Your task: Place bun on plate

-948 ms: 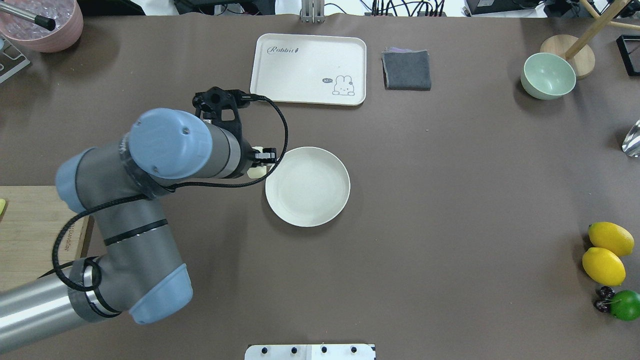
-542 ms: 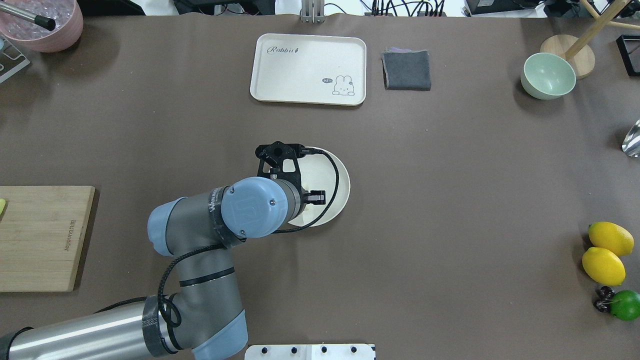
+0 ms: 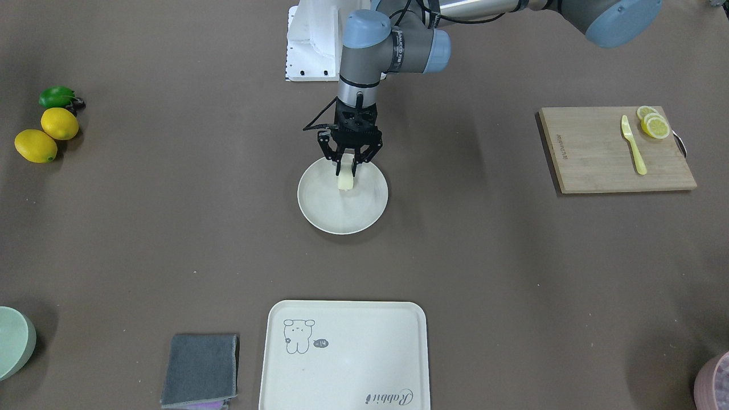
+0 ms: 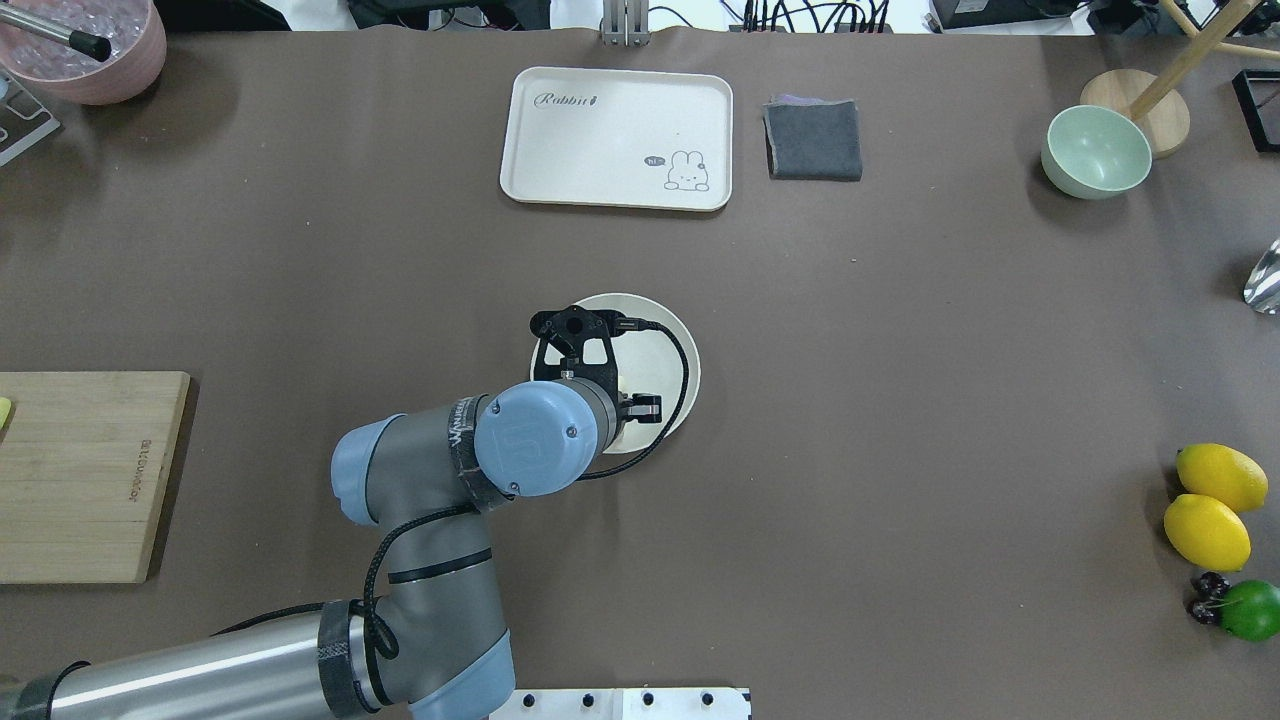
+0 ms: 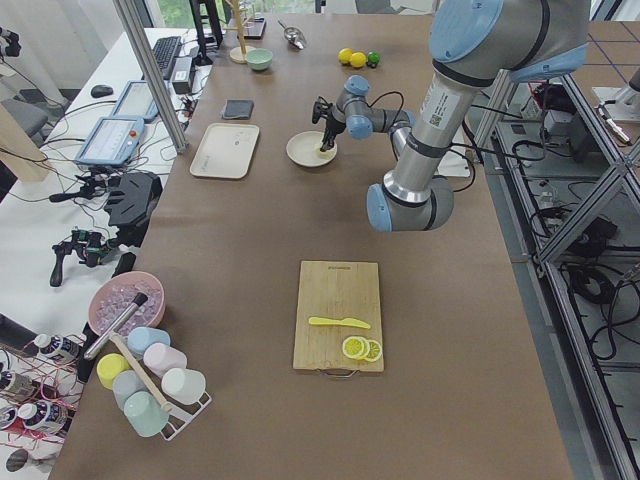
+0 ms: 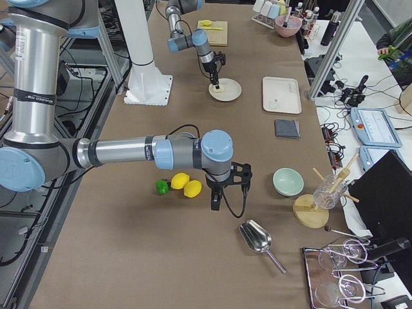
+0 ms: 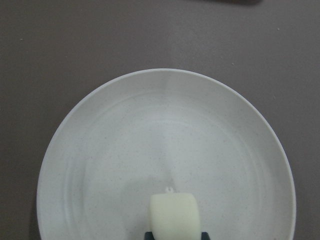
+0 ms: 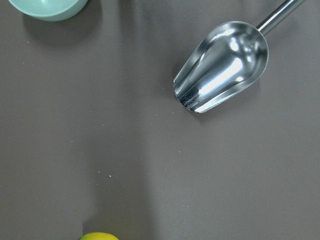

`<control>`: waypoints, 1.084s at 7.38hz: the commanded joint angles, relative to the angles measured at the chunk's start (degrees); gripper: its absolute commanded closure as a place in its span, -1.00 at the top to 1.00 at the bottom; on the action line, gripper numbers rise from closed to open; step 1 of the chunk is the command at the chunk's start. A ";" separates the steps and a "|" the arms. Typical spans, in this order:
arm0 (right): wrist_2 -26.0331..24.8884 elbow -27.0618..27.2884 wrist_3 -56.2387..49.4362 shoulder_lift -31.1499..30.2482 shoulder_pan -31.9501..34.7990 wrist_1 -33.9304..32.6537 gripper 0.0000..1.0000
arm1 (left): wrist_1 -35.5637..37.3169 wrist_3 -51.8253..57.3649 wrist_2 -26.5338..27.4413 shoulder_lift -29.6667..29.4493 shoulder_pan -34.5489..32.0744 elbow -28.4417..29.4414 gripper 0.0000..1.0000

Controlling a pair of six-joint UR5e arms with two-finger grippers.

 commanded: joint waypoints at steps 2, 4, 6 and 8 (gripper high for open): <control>0.13 0.09 0.35 0.59 0.00 -0.06 1.00 | 0.02 -0.20 0.53 -0.16 -0.06 0.25 0.95; 0.13 0.00 0.36 0.76 0.00 -0.06 1.00 | 1.59 2.77 -0.17 0.19 -3.63 -2.53 0.95; -0.05 -0.09 0.53 0.59 0.00 -0.06 1.00 | 6.96 19.34 -11.62 3.96 -17.74 -7.48 0.95; -0.58 -0.53 0.44 0.06 0.00 -0.06 1.00 | 0.52 24.98 -18.18 9.30 -27.27 -7.74 0.95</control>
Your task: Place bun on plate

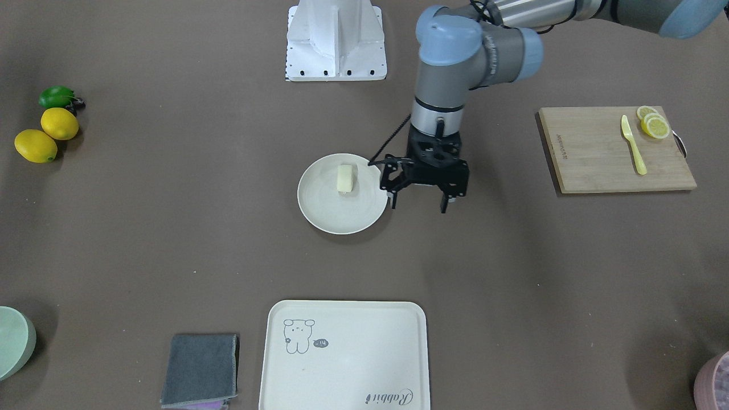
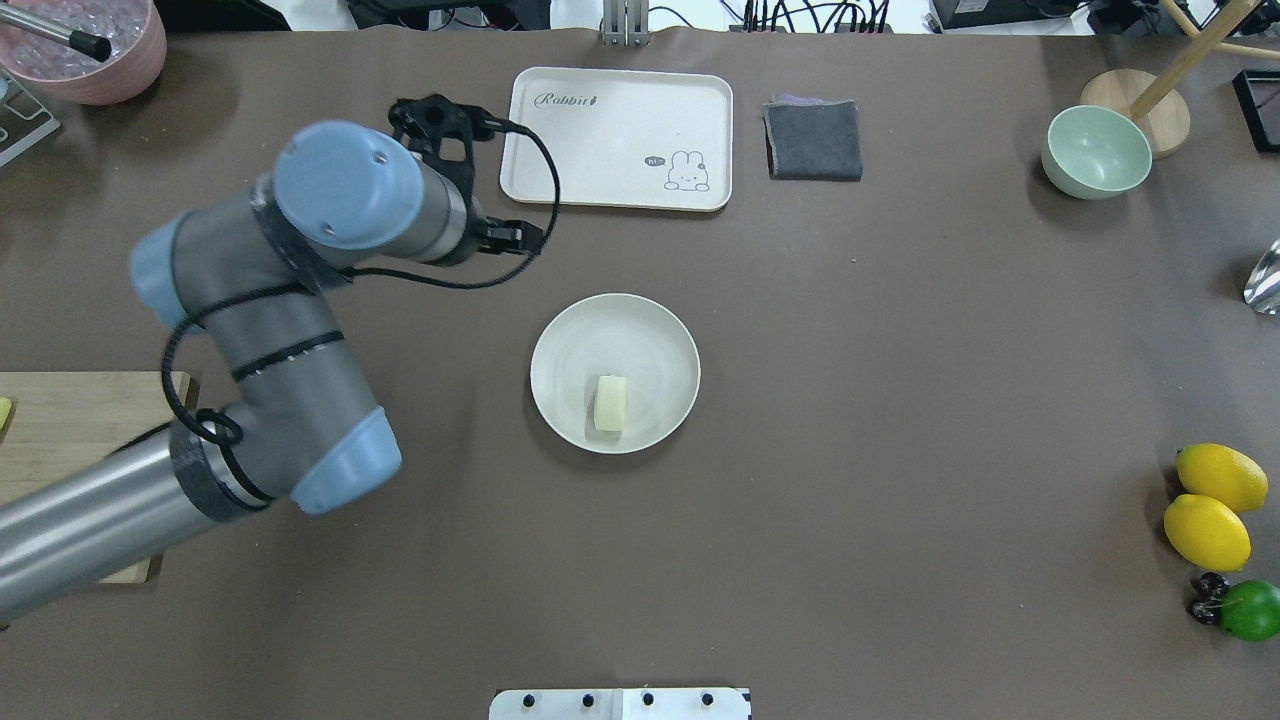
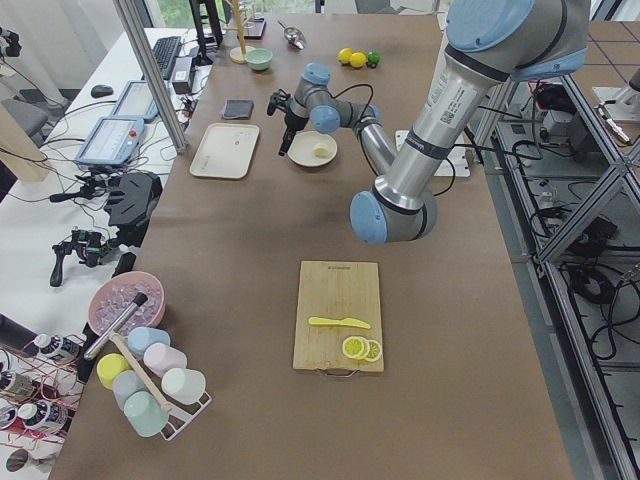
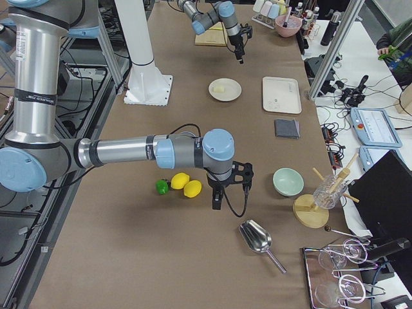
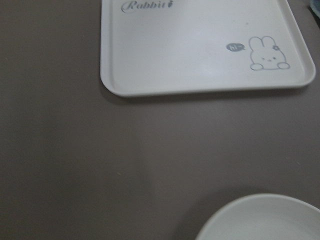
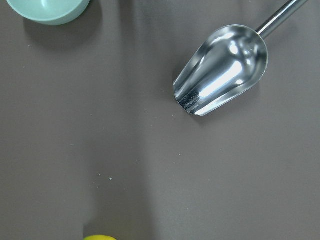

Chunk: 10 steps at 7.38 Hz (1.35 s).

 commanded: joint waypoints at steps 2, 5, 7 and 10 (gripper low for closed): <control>-0.29 -0.18 0.26 -0.06 -0.18 0.09 1.00 | -11.09 13.03 -3.99 9.57 -13.08 2.02 0.95; -0.03 -0.09 0.35 0.65 -0.18 0.09 1.00 | -10.23 14.56 -5.90 19.66 -20.98 3.97 0.95; -0.03 -0.18 0.44 1.00 -0.26 0.09 1.00 | -9.44 27.81 -17.03 24.41 -32.48 4.15 0.95; 0.24 -0.44 0.61 2.40 -0.44 -0.08 1.00 | -0.56 53.27 -30.75 31.96 -47.61 3.80 0.95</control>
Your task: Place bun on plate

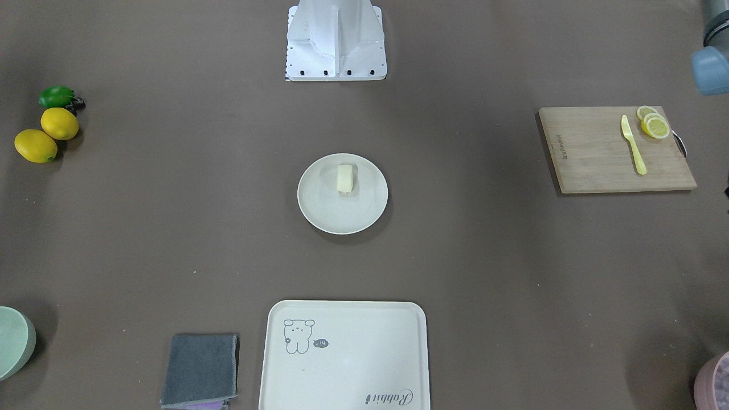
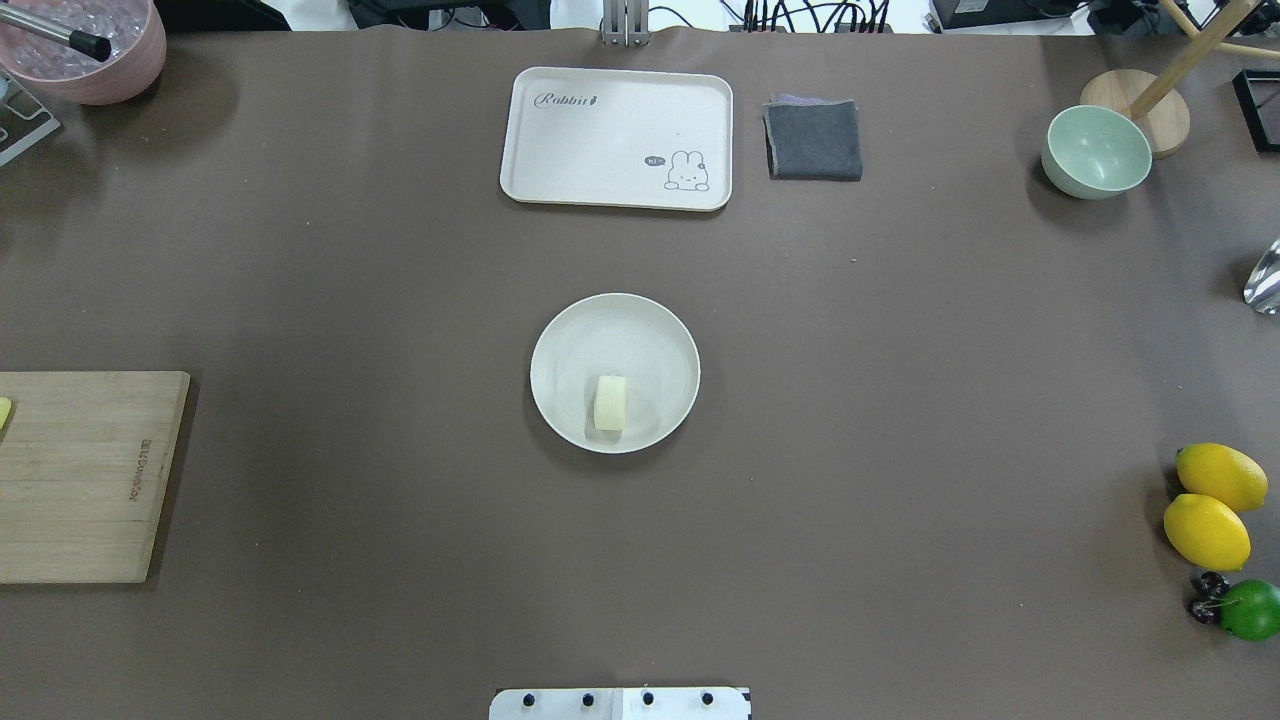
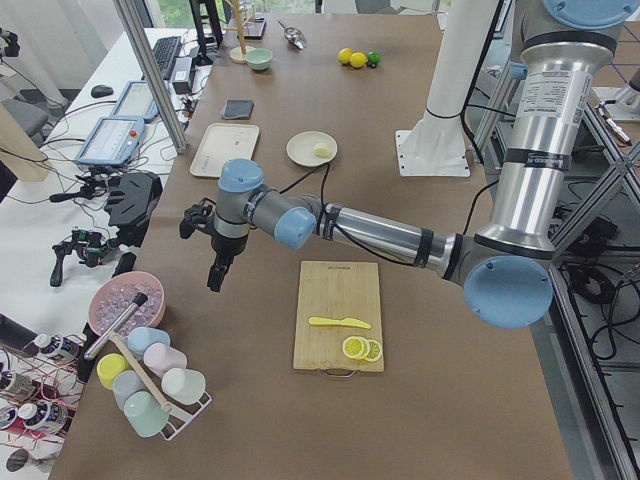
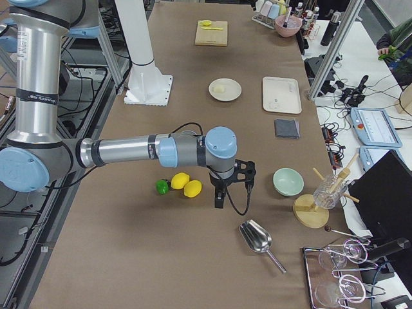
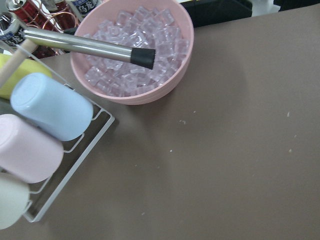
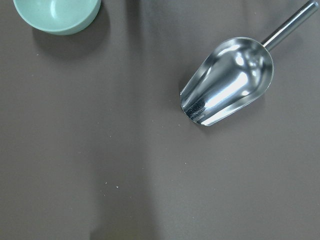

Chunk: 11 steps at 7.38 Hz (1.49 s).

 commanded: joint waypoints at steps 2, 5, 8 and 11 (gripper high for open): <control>-0.03 -1.48 -0.53 0.28 -0.15 -0.01 1.00 | -1.89 9.23 -13.26 13.43 -10.40 -1.80 0.95; 0.06 -1.76 -0.01 0.72 -0.23 -0.01 1.00 | -1.66 9.31 -13.28 15.23 -11.38 -1.91 0.95; 0.06 -1.76 0.08 1.25 -1.03 -0.01 1.00 | -1.65 9.23 -13.19 15.14 -11.83 -1.73 0.95; -0.29 -1.76 -0.01 1.16 -1.03 -0.01 1.00 | -1.65 9.23 -13.10 15.14 -11.83 -1.64 0.95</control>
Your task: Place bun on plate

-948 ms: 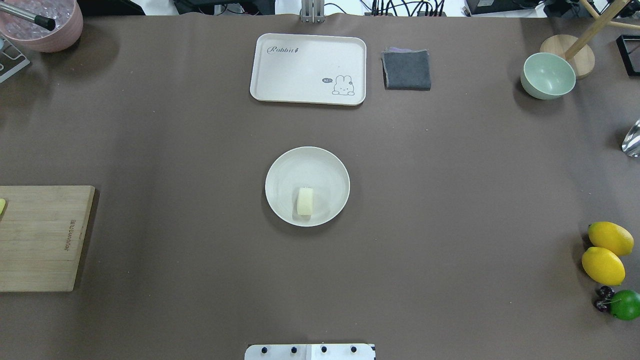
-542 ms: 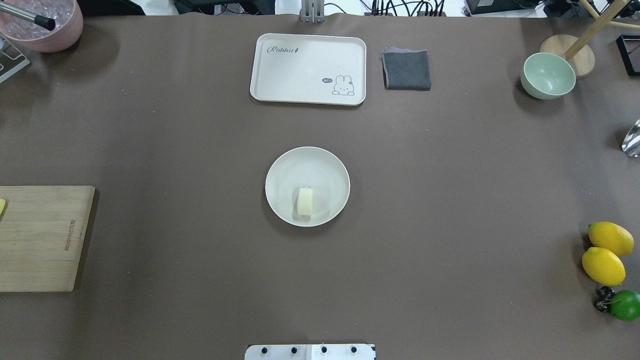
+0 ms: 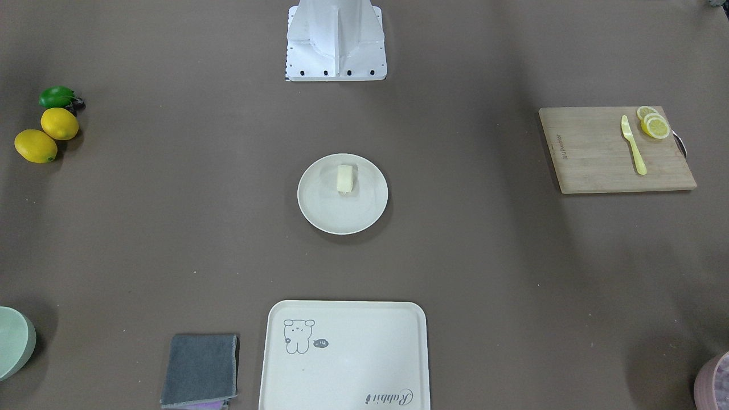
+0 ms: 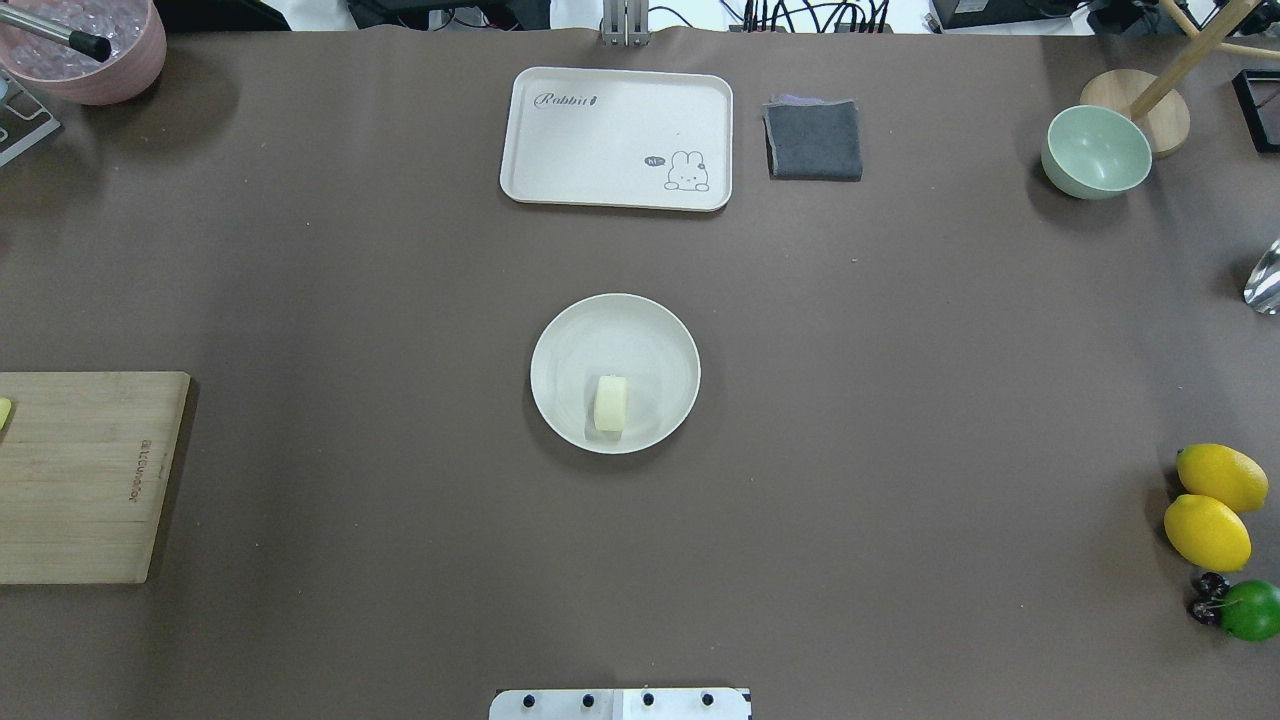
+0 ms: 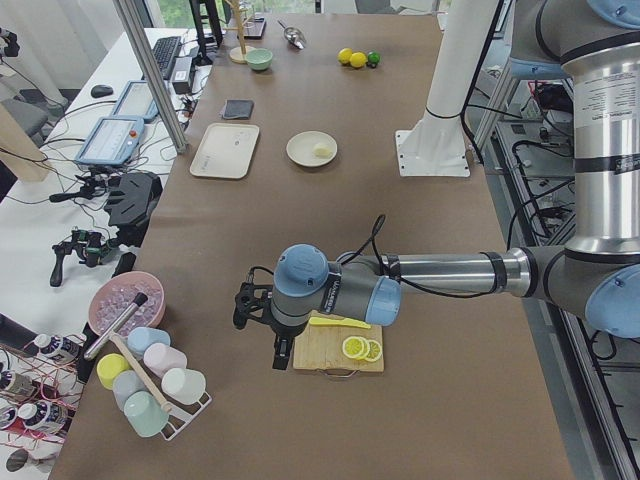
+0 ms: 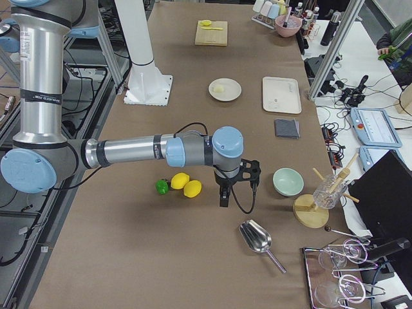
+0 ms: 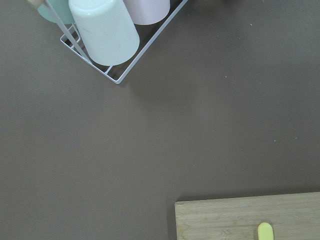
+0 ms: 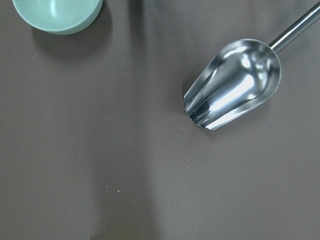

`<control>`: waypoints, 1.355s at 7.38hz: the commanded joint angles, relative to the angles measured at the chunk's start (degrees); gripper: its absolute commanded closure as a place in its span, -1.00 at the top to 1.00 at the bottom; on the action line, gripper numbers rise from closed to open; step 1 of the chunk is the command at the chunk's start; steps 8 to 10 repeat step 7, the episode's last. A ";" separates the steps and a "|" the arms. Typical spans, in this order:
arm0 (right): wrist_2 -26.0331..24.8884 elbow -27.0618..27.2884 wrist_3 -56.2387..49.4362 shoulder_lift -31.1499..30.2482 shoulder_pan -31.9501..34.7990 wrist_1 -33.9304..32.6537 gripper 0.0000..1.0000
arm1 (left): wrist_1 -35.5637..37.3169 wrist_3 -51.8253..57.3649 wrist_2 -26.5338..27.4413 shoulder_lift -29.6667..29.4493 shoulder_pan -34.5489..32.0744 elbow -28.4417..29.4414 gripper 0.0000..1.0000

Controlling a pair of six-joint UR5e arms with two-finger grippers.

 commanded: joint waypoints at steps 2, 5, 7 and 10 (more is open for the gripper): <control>0.09 0.08 -0.01 -0.73 0.08 0.00 1.00 | 0.00 0.00 0.01 -0.09 0.00 0.15 0.95; 0.00 -0.09 -0.10 -0.83 0.08 0.00 1.00 | 0.00 0.00 0.01 -0.17 -0.01 0.06 0.95; 0.09 -0.09 -0.01 -0.92 0.08 0.00 1.00 | 0.00 -0.09 0.01 -0.44 -0.09 0.15 0.95; 0.09 -0.09 -0.01 -0.92 0.08 0.00 1.00 | 0.00 -0.09 0.01 -0.44 -0.09 0.15 0.95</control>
